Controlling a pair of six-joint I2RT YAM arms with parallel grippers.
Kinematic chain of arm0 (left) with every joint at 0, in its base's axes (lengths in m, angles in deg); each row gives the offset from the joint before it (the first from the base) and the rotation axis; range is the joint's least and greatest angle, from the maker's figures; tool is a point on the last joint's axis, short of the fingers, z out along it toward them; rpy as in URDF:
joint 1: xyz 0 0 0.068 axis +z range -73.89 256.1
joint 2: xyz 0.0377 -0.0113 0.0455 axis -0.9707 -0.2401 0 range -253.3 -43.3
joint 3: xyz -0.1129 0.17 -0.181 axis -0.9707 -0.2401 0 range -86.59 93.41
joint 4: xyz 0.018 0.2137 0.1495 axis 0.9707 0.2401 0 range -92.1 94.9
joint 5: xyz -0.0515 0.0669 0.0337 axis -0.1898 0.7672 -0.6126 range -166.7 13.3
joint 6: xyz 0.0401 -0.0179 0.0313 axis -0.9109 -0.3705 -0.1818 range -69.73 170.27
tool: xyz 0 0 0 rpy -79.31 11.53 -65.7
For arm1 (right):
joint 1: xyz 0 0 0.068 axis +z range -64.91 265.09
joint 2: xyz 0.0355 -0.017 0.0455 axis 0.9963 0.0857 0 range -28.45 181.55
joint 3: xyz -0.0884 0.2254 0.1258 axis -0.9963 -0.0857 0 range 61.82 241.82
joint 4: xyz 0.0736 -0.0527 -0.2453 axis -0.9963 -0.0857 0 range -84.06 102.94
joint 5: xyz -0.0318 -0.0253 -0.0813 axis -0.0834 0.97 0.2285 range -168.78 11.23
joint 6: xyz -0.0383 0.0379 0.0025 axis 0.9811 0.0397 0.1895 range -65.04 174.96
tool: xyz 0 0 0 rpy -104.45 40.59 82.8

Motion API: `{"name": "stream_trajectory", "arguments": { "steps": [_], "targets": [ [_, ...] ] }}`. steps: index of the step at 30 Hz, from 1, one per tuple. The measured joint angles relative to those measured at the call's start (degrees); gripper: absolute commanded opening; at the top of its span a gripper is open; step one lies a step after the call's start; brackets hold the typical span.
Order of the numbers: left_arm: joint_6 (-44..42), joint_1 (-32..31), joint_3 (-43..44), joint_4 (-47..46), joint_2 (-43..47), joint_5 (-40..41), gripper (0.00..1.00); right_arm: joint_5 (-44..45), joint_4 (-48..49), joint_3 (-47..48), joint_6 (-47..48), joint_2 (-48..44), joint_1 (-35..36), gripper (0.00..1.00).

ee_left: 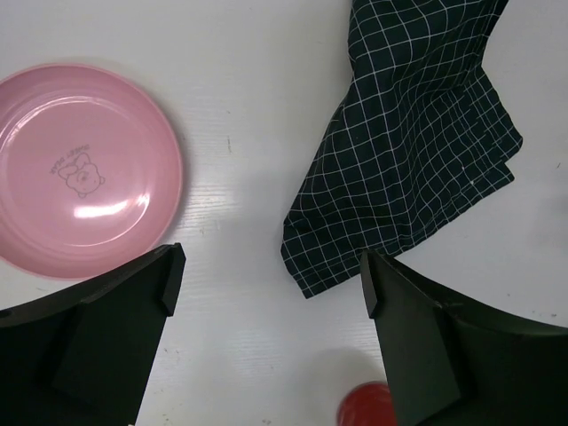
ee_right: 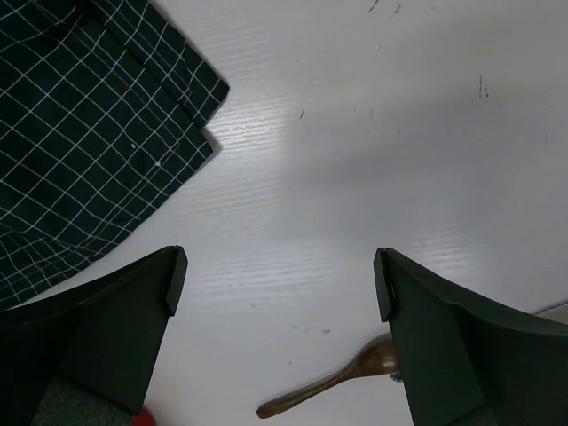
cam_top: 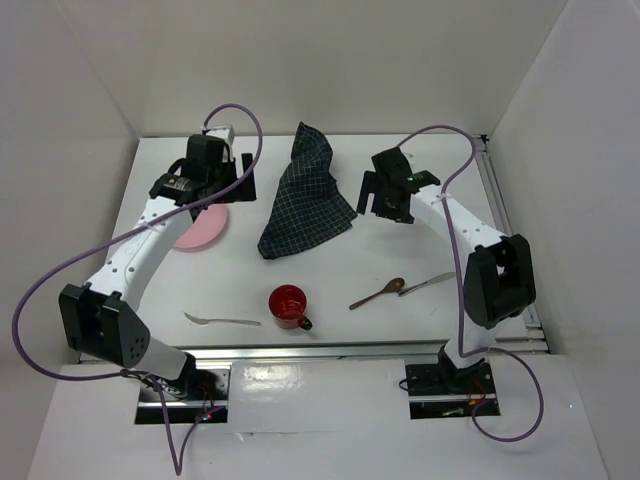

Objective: Set the dinner table for one person

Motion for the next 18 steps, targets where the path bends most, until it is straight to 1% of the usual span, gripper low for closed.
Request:
{"name": "stream_trajectory", "arguments": {
  "steps": [5, 11, 15, 16, 17, 18],
  "targets": [
    [0.17, -0.35, -1.66, -0.37, 1.53, 0.59, 1.00, -0.66, 1.44, -1.62, 0.98, -1.14, 1.29, 1.00],
    [-0.11, -1.16, -1.62, -0.70, 1.99, -0.31, 1.00, -1.20, 2.93, -2.14, 2.14, -3.32, 3.50, 1.00],
    [1.64, -0.94, 0.11, 1.55, 2.23, 0.20, 1.00, -1.05, 3.06, -0.90, 2.25, -2.45, 8.55, 1.00],
    [2.16, -0.63, 0.50, 1.99, 2.56, 0.46, 0.98, -0.96, 3.08, -0.04, 2.23, -1.73, 10.38, 1.00],
    [3.19, -0.09, 0.72, 2.40, 3.23, 0.92, 0.93, -0.74, 3.15, 1.09, 2.23, -0.68, 12.46, 1.00],
    [4.09, 0.57, 0.81, 2.78, 4.22, 1.53, 0.92, -0.63, 3.32, 2.38, 2.19, 0.57, 14.73, 1.00]
  ]
}}
